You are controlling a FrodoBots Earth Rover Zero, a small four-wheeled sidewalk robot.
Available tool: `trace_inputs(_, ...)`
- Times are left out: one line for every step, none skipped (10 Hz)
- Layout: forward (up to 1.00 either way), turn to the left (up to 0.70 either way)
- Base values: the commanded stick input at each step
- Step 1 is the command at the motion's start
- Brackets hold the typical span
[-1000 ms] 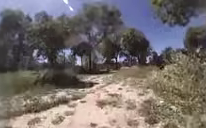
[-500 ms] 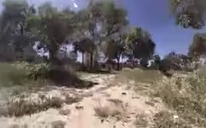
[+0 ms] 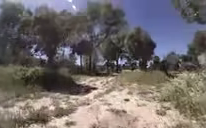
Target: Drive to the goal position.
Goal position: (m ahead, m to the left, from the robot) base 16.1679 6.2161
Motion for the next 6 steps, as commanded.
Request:
trace_inputs(0.85, 0.0)
trace_inputs(0.85, 0.0)
trace_inputs(0.85, 0.0)
trace_inputs(0.85, 0.0)
trace_inputs(0.85, 0.0)
trace_inputs(0.85, 0.0)
